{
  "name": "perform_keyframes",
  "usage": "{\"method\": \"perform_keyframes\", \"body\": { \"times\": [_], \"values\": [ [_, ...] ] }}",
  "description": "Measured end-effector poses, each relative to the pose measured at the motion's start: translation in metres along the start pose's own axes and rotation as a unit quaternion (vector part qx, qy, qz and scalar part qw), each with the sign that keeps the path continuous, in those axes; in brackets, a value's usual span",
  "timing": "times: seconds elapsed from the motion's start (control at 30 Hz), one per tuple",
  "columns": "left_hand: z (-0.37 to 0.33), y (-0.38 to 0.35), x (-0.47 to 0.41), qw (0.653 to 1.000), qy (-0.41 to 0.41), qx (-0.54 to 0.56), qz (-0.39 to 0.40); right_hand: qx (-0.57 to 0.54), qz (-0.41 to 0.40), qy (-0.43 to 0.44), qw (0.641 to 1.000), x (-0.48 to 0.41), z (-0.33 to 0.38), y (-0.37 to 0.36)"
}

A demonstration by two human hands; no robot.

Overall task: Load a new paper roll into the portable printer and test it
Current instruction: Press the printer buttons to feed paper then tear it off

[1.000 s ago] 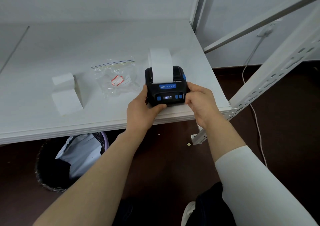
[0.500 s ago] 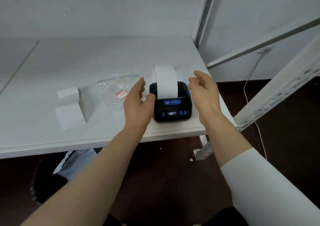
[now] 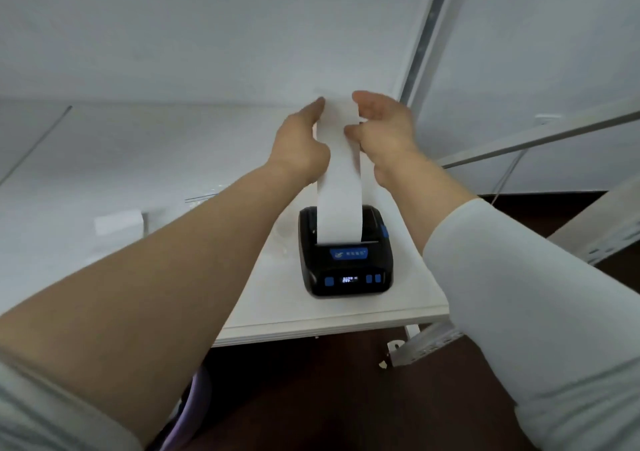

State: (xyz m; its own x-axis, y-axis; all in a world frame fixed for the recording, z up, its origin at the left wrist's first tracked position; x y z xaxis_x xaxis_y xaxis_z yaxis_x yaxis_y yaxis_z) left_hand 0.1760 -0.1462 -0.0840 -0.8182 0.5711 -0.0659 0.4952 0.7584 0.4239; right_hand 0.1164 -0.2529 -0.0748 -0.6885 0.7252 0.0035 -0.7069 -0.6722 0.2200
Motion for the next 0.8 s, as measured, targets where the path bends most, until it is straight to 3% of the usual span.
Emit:
{"method": "perform_keyframes", "body": {
  "times": [0.07,0.17,0.33,0.5,0.8],
  "values": [
    [-0.004,0.003,-0.002,0.996,-0.011,-0.084,0.020,0.022,-0.009,0.023,0.999,-0.002,0.007,0.002],
    [0.008,0.010,0.009,0.986,0.051,-0.157,0.022,0.092,-0.002,-0.011,0.996,0.004,-0.001,0.001],
    [0.038,0.033,0.042,0.988,0.097,-0.102,-0.057,0.136,0.008,0.009,0.991,0.032,-0.013,-0.004],
    [0.047,0.064,0.077,0.984,0.095,-0.123,-0.086,0.150,0.028,0.059,0.987,0.067,-0.005,-0.023],
    [0.095,0.144,0.120,0.960,0.156,-0.132,-0.192,0.248,0.168,0.077,0.951,0.097,-0.012,-0.088]
  ]
}}
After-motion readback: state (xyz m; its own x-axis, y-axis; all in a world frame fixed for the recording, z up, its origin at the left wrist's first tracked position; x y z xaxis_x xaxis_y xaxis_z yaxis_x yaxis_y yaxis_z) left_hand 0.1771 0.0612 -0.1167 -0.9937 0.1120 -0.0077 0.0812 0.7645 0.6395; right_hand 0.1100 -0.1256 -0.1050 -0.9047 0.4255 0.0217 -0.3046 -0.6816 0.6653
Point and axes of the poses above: each hand's wrist, its own x-axis away from the middle knuckle, its own y-axis out of the back of the hand, z = x × y, the point moved 4 cm from there along -x, towards the middle knuckle, and after that the axes turned 2 degrees about x, right-handed, at the moved point
